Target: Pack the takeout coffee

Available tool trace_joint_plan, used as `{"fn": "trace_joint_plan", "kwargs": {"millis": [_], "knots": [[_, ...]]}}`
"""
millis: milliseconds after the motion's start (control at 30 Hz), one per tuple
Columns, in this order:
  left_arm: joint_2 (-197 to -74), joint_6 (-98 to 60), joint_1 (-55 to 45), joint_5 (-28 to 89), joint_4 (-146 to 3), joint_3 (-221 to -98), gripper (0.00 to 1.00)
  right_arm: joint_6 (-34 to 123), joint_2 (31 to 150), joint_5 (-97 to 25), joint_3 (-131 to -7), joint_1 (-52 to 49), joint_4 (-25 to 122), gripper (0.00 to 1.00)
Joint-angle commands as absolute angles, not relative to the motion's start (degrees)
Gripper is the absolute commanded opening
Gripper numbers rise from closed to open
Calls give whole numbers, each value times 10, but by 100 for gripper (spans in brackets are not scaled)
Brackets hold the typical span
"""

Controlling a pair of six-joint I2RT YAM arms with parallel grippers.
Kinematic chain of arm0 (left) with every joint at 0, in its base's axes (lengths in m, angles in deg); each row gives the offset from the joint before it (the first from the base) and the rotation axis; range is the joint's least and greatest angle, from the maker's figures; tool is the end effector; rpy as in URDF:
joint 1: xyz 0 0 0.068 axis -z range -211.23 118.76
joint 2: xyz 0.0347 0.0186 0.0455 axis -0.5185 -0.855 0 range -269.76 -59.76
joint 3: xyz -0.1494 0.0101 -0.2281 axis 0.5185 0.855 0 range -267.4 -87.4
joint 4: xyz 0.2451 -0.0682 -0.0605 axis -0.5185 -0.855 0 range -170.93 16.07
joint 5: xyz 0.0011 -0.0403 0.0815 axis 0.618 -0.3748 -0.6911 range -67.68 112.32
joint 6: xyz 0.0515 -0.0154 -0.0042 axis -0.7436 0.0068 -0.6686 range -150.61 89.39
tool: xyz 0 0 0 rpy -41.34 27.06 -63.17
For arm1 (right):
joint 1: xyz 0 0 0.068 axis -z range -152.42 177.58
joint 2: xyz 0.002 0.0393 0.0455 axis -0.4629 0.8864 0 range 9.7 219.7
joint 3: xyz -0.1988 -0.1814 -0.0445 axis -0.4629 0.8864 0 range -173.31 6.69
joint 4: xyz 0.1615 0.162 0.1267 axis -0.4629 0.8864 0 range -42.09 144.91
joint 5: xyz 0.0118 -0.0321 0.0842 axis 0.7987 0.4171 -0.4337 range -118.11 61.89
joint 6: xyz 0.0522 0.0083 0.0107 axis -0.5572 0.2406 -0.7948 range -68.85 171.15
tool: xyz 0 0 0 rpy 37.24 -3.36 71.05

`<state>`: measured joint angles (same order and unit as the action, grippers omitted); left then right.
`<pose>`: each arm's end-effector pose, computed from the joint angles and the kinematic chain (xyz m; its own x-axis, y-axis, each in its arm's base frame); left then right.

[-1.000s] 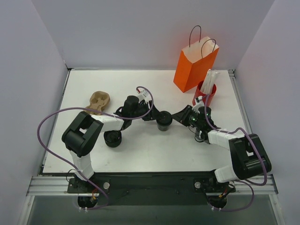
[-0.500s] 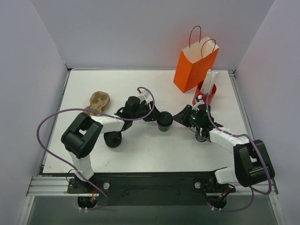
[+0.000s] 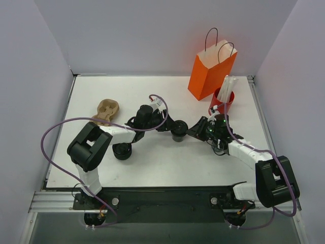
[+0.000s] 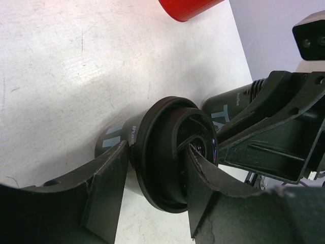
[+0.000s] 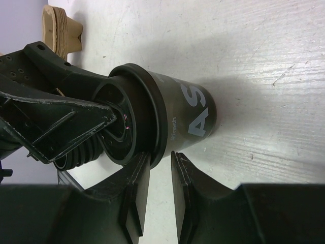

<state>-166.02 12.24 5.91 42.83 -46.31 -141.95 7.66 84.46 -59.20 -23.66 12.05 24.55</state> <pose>0.3041 -0.2460 0.1680 -0.7966 -0.1958 -0.5720 0.3801 0.5735 -0.7257 0.2505 0.0887 0.2020 -0.7284 0.4094 -0.5495 -0.2650 0.5713 0.7768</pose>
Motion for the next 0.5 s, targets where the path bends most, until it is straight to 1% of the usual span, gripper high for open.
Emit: {"fn": "trace_joint_plan", "kwargs": {"millis": [0, 167, 267, 467], "knots": [[-1734, 78, 73, 349, -667, -1366, 54, 67, 840, -616, -221, 108, 239, 25], [-1738, 81, 76, 350, -665, -1365, 53, 68, 854, -580, -208, 107, 235, 22], [-1743, 81, 79, 350, -664, -1364, 51, 73, 863, -552, -192, 106, 257, 17], [-1751, 83, 79, 350, -663, -1363, 51, 74, 875, -515, -156, 99, 288, 14]]}}
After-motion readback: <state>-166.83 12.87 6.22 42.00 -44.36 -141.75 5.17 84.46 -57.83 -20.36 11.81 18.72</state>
